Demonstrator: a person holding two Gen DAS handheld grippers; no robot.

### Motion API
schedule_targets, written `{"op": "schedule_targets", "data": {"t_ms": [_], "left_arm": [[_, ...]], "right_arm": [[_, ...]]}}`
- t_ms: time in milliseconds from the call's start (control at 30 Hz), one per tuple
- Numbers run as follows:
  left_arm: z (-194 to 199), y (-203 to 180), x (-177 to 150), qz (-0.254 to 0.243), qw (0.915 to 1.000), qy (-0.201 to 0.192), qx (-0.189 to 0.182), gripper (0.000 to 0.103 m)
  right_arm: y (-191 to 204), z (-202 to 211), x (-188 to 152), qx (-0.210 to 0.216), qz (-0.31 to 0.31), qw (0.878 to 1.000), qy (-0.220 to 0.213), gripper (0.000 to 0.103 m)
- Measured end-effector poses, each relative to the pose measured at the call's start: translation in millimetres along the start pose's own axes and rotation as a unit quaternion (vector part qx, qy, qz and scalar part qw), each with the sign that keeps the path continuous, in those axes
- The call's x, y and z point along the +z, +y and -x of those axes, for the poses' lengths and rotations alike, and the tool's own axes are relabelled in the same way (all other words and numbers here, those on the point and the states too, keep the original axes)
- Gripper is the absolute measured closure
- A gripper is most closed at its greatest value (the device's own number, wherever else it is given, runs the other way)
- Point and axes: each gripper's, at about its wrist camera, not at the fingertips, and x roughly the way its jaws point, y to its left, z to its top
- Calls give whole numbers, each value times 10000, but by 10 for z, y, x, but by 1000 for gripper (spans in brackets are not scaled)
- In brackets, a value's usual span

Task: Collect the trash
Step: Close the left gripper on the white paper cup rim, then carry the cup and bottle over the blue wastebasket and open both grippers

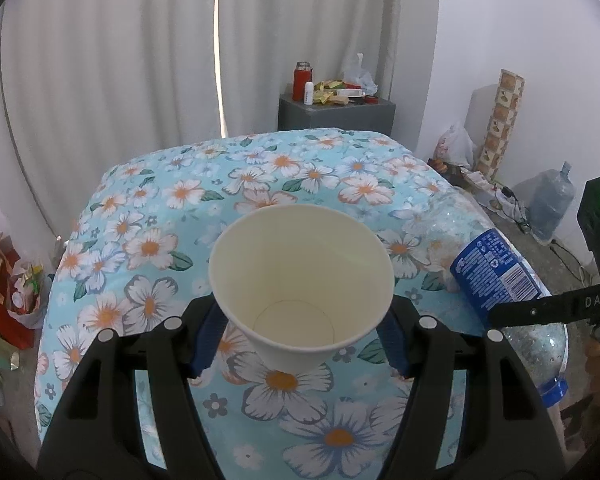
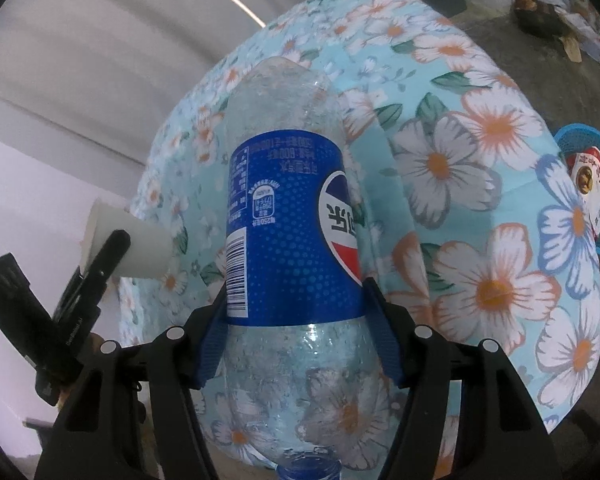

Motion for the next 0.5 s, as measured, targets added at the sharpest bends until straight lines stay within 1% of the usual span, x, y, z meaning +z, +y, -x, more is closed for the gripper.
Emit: {"op": "schedule_targets", "data": {"t_ms": [233,400,500], "left_arm": [[81,-184,76,-163,9998,-53,-26,41],[140,-392,173,-306,9994,-117,-148,41],[150,-585,262,-450,9984,-157,-300,41]], "right_arm": [[-196,247,-48,303,-198,9990,-279,42],[-357,458,-84,497,-313,9970,-504,42],[-468,610,-107,624,-395,9950,-676,42]]}}
